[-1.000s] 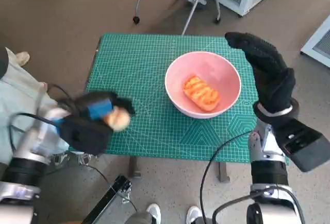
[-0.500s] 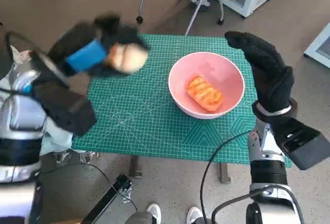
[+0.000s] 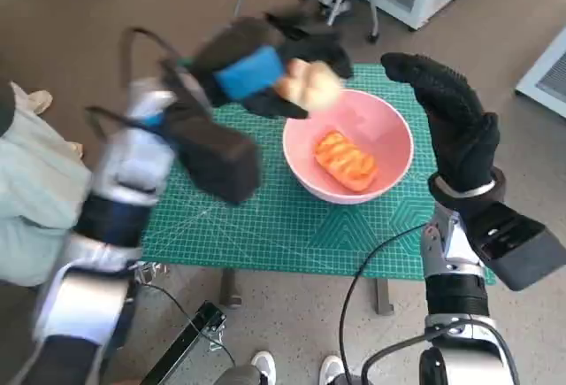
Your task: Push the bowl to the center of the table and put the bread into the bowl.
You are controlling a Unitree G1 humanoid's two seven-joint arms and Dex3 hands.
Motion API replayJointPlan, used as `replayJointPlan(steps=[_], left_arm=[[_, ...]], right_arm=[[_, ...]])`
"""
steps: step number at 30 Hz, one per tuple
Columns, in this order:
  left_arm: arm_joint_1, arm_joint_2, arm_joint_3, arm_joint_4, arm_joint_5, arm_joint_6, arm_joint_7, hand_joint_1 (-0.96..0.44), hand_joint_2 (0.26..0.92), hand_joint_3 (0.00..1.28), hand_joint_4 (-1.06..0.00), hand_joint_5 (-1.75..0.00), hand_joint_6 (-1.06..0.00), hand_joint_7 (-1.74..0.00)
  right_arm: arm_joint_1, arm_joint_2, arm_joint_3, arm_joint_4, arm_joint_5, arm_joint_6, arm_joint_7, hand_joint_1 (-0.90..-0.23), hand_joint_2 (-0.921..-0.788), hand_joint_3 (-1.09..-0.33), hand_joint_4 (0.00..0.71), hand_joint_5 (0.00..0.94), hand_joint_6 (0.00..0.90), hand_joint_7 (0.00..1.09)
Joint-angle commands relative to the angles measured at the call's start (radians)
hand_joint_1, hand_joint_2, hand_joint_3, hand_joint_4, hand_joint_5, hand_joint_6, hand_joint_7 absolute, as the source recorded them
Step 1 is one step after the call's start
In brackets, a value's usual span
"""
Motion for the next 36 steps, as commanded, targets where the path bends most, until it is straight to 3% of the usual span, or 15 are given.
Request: replayJointPlan(steps=[1,2,3,4,6,9,13,19,23,30,36], left_arm=[[-0.052,-0.055,-0.050,0.159,0.051,-0.025,0.045,0.00,0.919,0.10,-0.65,-1.22,-0.59,-1.20],[-0.058,-0.065,-0.066,0.190,0.063,-0.010,0.036,0.00,0.920,0.14,-0.60,-1.26,-0.56,-1.25],[-0.063,-0.072,-0.076,0.213,0.072,-0.001,0.031,-0.09,0.896,0.14,-0.47,-1.08,-0.43,-1.13],[-0.071,-0.083,-0.090,0.238,0.082,0.028,0.009,-0.12,0.870,0.13,-0.42,-0.96,-0.39,-1.03],[-0.087,-0.103,-0.108,0.277,0.091,0.081,-0.035,-0.22,0.875,0.09,-0.27,-0.54,-0.19,-0.84],[-0.100,-0.134,-0.119,0.318,0.086,0.155,-0.103,-0.31,0.882,0.05,-0.11,-0.24,-0.06,-0.62],[-0.083,-0.153,-0.128,0.326,0.088,0.191,-0.119,-0.39,0.892,0.03,-0.02,-0.08,-0.01,-0.46],[-0.050,-0.156,-0.142,0.323,0.095,0.168,-0.076,-0.43,0.909,0.03,0.00,-0.01,0.00,-0.39],[-0.035,-0.147,-0.118,0.311,0.064,0.144,-0.056,-0.45,0.918,0.03,-0.01,-0.01,0.00,-0.44],[0.004,-0.140,-0.025,0.280,-0.025,0.074,0.022,-0.46,0.921,0.07,-0.17,-0.07,-0.08,-0.64],[0.073,-0.159,0.107,0.259,-0.158,-0.048,0.115,-0.46,0.921,0.13,-0.37,-0.16,-0.23,-0.72]], right_arm=[[0.024,-0.003,-0.004,-0.002,-0.006,0.001,-0.003,-0.555,-0.921,-0.632,0.377,0.005,0.032,0.88],[0.027,-0.005,-0.004,-0.004,-0.006,0.000,-0.003,-0.555,-0.921,-0.632,0.377,0.005,0.031,0.88],[0.028,-0.006,-0.005,-0.005,-0.006,0.000,-0.003,-0.554,-0.921,-0.631,0.374,0.004,0.030,0.88],[0.031,-0.008,-0.006,-0.007,-0.006,-0.001,-0.003,-0.553,-0.921,-0.630,0.371,0.003,0.029,0.87],[0.035,-0.011,-0.007,-0.011,-0.007,-0.003,-0.004,-0.551,-0.921,-0.628,0.365,0.001,0.028,0.87],[0.040,-0.016,-0.010,-0.016,-0.007,-0.004,-0.006,-0.550,-0.921,-0.628,0.357,0.000,0.024,0.87],[0.043,-0.021,-0.013,-0.022,-0.006,-0.002,-0.008,-0.551,-0.921,-0.626,0.355,0.001,0.024,0.86],[0.044,-0.021,-0.018,-0.028,-0.008,0.001,-0.014,-0.551,-0.921,-0.623,0.355,0.001,0.027,0.85],[0.038,-0.027,-0.025,-0.021,-0.007,0.002,-0.019,-0.551,-0.921,-0.621,0.356,0.001,0.030,0.84],[0.008,-0.041,-0.057,-0.005,-0.006,0.007,-0.052,-0.541,-0.921,-0.622,0.364,0.005,0.041,0.84],[-0.013,-0.034,-0.077,-0.013,-0.073,0.002,-0.168,-0.513,-0.921,-0.648,0.370,0.007,0.042,0.81]])
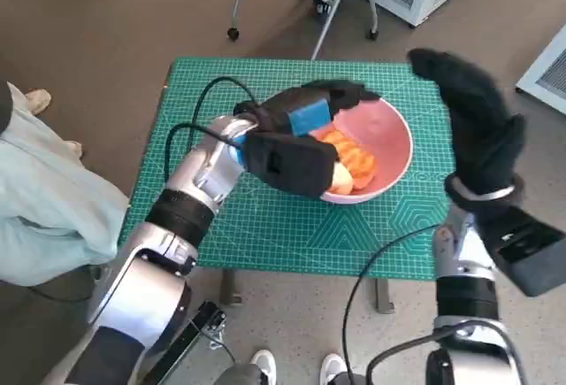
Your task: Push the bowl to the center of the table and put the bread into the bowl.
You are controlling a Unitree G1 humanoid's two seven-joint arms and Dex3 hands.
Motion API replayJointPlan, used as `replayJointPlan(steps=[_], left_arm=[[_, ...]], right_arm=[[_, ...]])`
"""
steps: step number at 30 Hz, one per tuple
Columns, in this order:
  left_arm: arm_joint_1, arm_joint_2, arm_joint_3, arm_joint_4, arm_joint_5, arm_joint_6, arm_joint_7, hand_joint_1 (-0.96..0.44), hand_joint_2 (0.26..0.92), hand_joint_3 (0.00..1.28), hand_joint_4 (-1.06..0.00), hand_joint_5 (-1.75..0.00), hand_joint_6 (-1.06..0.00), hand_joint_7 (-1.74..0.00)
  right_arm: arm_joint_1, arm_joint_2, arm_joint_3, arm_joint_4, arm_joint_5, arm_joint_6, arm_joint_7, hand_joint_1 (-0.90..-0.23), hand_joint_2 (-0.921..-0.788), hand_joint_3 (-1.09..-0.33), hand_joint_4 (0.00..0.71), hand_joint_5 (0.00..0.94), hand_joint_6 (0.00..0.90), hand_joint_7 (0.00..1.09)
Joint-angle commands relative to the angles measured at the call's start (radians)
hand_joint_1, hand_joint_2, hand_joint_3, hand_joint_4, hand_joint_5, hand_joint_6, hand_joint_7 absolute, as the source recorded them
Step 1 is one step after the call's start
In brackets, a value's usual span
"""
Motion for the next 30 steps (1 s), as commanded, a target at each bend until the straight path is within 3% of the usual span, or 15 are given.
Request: replayJointPlan(steps=[1,4,7,11,16,19,30], left_arm=[[0.062,-0.018,0.111,-0.027,-0.120,-0.110,0.075,-0.46,0.921,0.13,-0.39,-0.16,-0.25,-0.72],[0.093,-0.043,0.184,-0.047,-0.209,-0.165,0.104,-0.45,0.921,0.15,-0.48,-0.18,-0.33,-0.64],[0.133,-0.079,0.257,-0.108,-0.308,-0.200,0.124,-0.45,0.921,0.17,-0.50,-0.15,-0.35,-0.56],[0.199,-0.120,0.309,-0.247,-0.407,-0.221,0.125,-0.46,0.921,0.22,-0.47,-0.11,-0.30,-0.48],[0.268,-0.132,0.329,-0.412,-0.473,-0.192,0.107,-0.44,0.921,0.34,-0.39,-0.05,-0.13,-0.62],[0.288,-0.120,0.335,-0.473,-0.518,-0.160,0.066,-0.42,0.921,0.36,-0.38,-0.03,-0.08,-0.70],[0.354,-0.095,0.355,-0.640,-0.565,-0.045,0.030,-0.41,0.921,0.33,-0.36,-0.02,-0.08,-0.77]], right_arm=[[-0.017,0.003,-0.013,-0.006,-0.066,0.007,-0.098,-0.511,-0.921,-0.651,0.370,0.007,0.041,0.81],[-0.023,0.008,-0.013,-0.026,-0.110,0.017,-0.162,-0.504,-0.921,-0.678,0.372,0.007,0.041,0.79],[-0.028,0.011,-0.006,-0.054,-0.152,0.031,-0.220,-0.500,-0.921,-0.698,0.373,0.007,0.041,0.79],[-0.037,0.009,0.007,-0.082,-0.187,0.054,-0.264,-0.497,-0.921,-0.716,0.372,0.005,0.039,0.78],[-0.056,-0.004,0.024,-0.090,-0.198,0.080,-0.272,-0.511,-0.921,-0.723,0.371,0.004,0.035,0.77],[-0.066,-0.011,0.033,-0.089,-0.212,0.090,-0.278,-0.518,-0.921,-0.725,0.371,0.004,0.037,0.76],[-0.078,-0.027,0.065,-0.102,-0.244,0.119,-0.288,-0.557,-0.921,-0.724,0.364,0.001,0.048,0.74]])
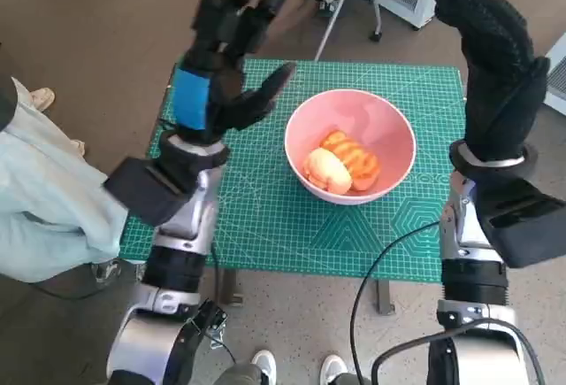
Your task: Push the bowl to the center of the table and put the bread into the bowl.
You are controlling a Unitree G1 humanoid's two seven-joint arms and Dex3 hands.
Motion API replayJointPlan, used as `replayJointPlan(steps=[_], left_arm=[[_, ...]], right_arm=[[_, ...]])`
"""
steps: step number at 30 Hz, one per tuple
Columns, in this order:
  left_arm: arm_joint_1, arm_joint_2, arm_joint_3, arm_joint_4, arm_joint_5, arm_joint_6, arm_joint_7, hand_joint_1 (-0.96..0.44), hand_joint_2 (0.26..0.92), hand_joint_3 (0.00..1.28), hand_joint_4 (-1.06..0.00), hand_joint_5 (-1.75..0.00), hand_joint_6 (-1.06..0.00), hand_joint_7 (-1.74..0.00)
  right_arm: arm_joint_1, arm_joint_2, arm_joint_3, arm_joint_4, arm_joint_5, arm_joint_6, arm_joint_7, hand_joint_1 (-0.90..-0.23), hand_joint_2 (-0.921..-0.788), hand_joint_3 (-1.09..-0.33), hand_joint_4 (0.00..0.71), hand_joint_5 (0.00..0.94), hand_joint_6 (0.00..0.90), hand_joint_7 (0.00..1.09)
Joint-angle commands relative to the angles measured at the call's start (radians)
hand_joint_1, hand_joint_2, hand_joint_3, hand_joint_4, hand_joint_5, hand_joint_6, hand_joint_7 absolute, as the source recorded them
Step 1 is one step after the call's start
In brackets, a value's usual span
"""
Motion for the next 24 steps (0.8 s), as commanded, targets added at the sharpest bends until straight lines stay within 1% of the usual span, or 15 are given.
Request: replayJointPlan(steps=[1,5,11,24], left_arm=[[0.033,0.008,0.012,-0.063,-0.041,0.046,-0.029,-0.41,0.921,0.32,-0.36,-0.02,-0.09,-0.76],[0.052,0.007,0.015,-0.097,-0.049,0.061,-0.038,-0.42,0.921,0.30,-0.36,-0.02,-0.10,-0.73],[0.066,0.002,0.020,-0.128,-0.038,0.071,-0.030,-0.42,0.921,0.29,-0.35,-0.02,-0.12,-0.71],[0.080,-0.012,0.030,-0.146,-0.052,0.065,-0.040,-0.41,0.921,0.26,-0.36,-0.02,-0.14,-0.70]], right_arm=[[-0.003,-0.010,0.019,-0.006,-0.020,0.020,-0.005,-0.561,-0.921,-0.724,0.358,0.001,0.049,0.74],[-0.003,-0.013,0.026,-0.013,-0.025,0.028,-0.006,-0.567,-0.921,-0.723,0.351,0.000,0.050,0.73],[-0.006,-0.016,0.033,-0.008,-0.023,0.039,-0.003,-0.577,-0.921,-0.720,0.350,0.000,0.053,0.73],[0.015,-0.020,0.039,-0.029,-0.012,0.056,0.009,-0.573,-0.921,-0.718,0.346,0.000,0.046,0.71]])
